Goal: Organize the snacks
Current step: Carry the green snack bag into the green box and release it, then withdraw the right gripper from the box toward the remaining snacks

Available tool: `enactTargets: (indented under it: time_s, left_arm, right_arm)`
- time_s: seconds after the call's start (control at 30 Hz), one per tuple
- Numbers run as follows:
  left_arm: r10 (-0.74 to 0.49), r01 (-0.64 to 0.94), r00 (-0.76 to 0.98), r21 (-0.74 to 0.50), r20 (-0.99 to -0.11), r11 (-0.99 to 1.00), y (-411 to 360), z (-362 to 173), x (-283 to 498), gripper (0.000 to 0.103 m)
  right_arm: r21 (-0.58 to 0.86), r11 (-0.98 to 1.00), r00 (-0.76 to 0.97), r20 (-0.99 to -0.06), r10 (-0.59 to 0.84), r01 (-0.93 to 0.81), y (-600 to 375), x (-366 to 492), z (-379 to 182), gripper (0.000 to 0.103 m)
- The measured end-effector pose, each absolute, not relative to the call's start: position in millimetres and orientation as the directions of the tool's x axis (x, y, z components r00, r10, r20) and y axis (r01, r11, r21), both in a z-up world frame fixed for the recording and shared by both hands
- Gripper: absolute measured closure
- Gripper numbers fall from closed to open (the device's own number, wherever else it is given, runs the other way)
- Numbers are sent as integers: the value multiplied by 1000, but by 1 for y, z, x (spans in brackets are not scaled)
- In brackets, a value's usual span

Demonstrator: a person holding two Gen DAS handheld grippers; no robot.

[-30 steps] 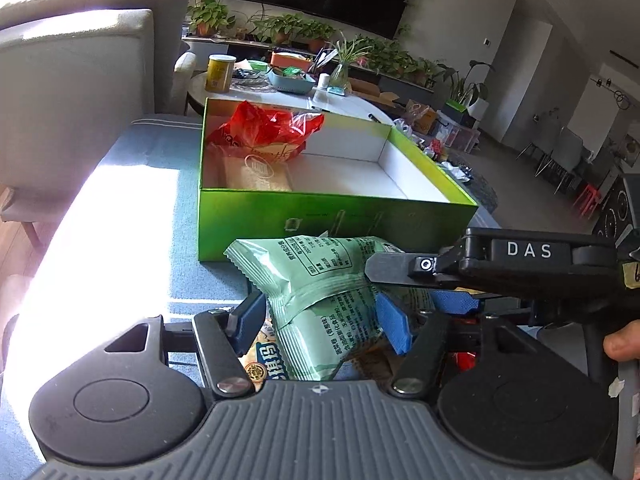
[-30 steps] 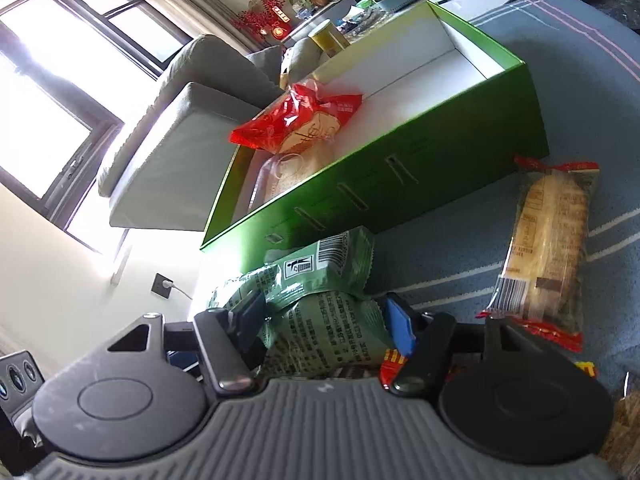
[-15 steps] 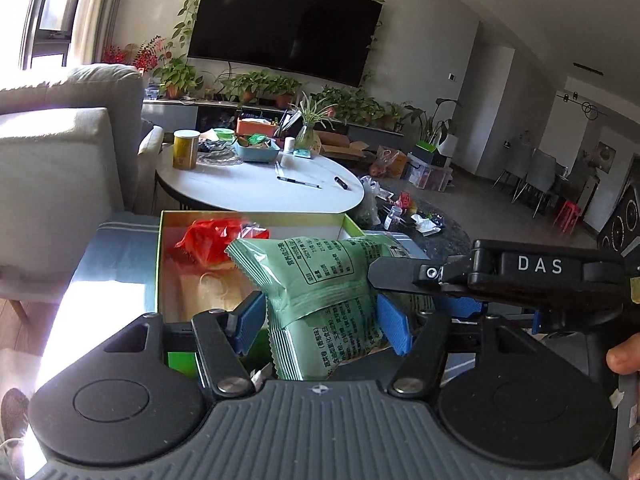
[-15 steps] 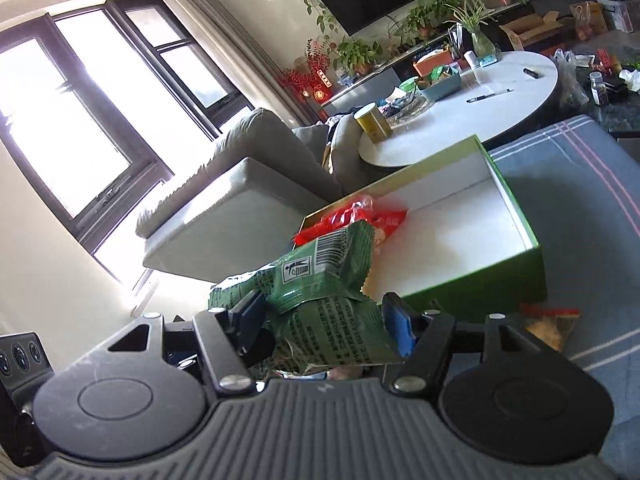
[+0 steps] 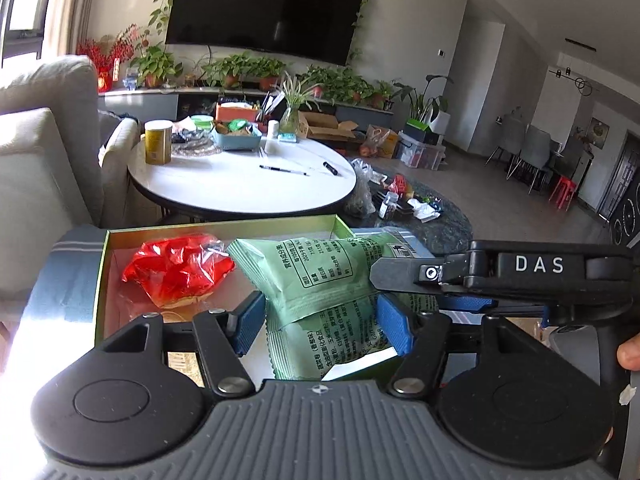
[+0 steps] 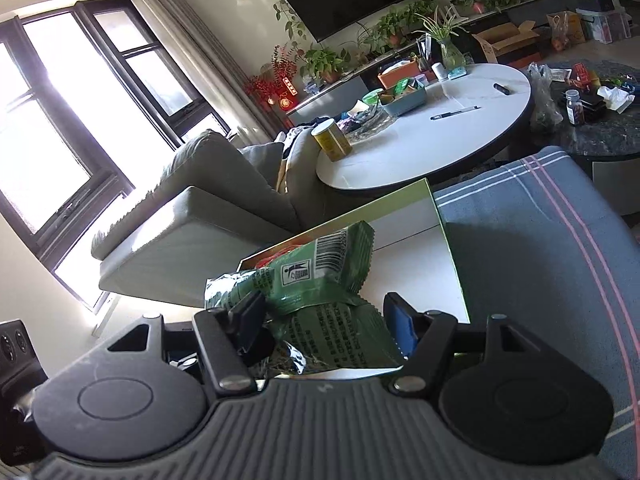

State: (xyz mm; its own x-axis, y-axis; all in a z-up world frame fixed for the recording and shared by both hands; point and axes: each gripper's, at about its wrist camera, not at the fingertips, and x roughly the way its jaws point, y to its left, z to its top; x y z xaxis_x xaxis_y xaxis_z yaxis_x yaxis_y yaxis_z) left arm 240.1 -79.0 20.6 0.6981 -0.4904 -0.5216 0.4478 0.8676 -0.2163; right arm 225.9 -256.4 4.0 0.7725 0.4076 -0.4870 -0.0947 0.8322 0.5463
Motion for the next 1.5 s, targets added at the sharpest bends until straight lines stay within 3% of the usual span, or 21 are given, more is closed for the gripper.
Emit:
enactTargets:
  time_s: [0.47, 0.67, 1.03, 1.17, 1.5]
  left_arm:
    - [-482, 431, 616, -246, -623, 868, -106, -25, 280, 41]
    - [-457, 410, 589, -241, -666, 880, -102, -37, 278, 42]
    - [-418, 365, 667, -219, -616, 905, -67, -13, 227, 39]
    - [-410, 371, 698, -193, -587, 908, -56, -5, 195, 33]
    - [-469, 439, 682, -198, -561, 876, -37, 9, 118, 32]
  right_arm:
    - [501, 865, 765, -550, 334, -17, -271, 247, -30, 35]
    - [494, 869, 789, -523, 324, -29, -270, 230, -23, 28]
    - [480, 871, 782, -503, 369, -102, -263, 196, -15, 27]
    - [476, 873, 777, -507, 373, -109, -262, 182, -16, 27]
    - [461, 879, 740, -546, 391, -124, -245, 151, -26, 27]
